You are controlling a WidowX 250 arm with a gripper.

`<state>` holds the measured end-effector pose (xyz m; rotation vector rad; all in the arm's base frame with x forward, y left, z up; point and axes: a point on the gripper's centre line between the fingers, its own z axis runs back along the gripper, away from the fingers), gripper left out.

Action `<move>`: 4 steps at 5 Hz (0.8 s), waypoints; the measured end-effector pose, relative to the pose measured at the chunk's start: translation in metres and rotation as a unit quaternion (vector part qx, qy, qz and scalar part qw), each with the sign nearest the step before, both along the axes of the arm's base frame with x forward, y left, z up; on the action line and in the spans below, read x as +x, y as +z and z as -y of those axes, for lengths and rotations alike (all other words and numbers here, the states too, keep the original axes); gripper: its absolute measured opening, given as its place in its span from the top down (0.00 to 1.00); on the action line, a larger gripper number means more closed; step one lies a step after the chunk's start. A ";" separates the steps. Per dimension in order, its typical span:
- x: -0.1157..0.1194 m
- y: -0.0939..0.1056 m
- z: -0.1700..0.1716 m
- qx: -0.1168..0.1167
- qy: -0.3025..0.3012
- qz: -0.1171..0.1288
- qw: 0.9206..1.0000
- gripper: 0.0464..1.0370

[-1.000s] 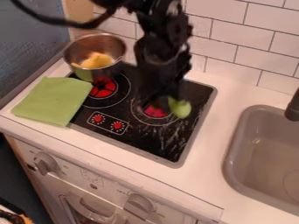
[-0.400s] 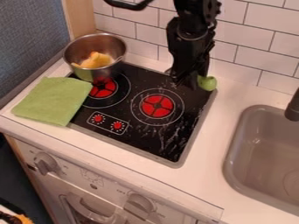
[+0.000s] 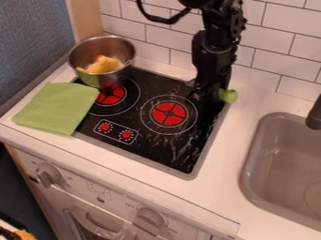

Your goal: Moved the spatula to the upper right corner of the stovetop

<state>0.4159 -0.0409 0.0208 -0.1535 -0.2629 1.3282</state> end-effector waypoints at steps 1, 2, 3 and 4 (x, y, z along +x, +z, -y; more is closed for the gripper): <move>0.007 -0.006 0.005 -0.003 -0.027 -0.011 1.000 0.63; 0.009 -0.006 0.007 -0.010 -0.030 -0.008 0.999 0.32; 0.005 -0.008 0.008 -0.018 -0.021 -0.012 1.000 0.07; 0.001 -0.009 0.008 -0.018 -0.032 -0.016 0.999 0.04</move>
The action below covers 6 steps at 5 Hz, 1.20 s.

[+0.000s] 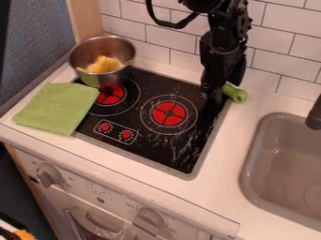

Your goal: Moved the spatula to the upper right corner of the stovetop

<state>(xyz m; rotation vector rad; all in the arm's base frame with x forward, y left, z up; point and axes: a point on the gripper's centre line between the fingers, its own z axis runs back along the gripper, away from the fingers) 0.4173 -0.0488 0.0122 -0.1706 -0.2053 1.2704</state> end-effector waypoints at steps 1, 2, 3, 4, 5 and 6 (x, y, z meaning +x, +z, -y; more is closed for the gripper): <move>-0.005 0.004 -0.007 -0.002 0.003 0.000 1.000 0.04; -0.010 0.011 -0.008 -0.006 0.002 0.004 1.000 0.04; -0.015 0.035 -0.012 -0.016 0.008 0.026 0.999 0.04; -0.022 0.052 -0.016 -0.024 0.011 0.043 0.999 0.04; -0.029 0.078 -0.016 -0.032 0.017 0.068 0.997 0.04; -0.038 0.097 -0.018 -0.035 0.015 0.081 0.996 0.04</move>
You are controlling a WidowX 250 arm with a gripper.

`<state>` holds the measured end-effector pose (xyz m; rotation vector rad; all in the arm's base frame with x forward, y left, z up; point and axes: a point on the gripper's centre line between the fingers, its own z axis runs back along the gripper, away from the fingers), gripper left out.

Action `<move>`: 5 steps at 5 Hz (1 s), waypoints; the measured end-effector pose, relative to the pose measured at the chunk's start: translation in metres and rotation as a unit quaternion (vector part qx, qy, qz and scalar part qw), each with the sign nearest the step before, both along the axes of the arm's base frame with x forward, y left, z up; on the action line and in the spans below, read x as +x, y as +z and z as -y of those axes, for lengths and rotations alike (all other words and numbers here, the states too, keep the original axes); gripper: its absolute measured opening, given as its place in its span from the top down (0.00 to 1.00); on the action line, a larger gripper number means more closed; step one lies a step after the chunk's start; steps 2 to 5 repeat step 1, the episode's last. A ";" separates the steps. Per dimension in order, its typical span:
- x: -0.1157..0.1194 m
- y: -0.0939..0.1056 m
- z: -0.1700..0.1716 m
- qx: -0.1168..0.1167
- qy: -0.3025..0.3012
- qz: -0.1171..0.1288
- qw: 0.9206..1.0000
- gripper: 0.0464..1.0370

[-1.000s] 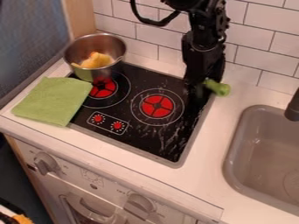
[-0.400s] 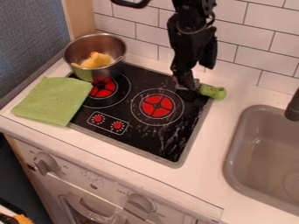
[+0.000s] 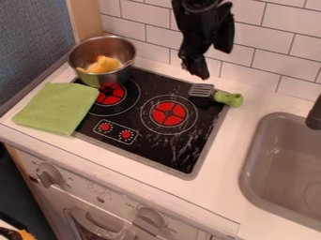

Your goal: Moved the spatula to the upper right corner of the stovetop

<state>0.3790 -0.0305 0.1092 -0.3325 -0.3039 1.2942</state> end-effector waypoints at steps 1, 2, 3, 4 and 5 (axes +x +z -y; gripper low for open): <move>-0.001 0.002 -0.001 0.000 0.000 0.002 1.000 0.04; -0.001 0.002 -0.001 0.000 0.000 0.002 1.000 0.04; -0.001 0.002 -0.001 0.000 0.000 0.002 1.000 0.04; -0.001 0.002 -0.001 0.000 0.000 0.002 1.000 0.04; -0.001 0.002 -0.001 0.000 0.000 0.002 1.000 0.04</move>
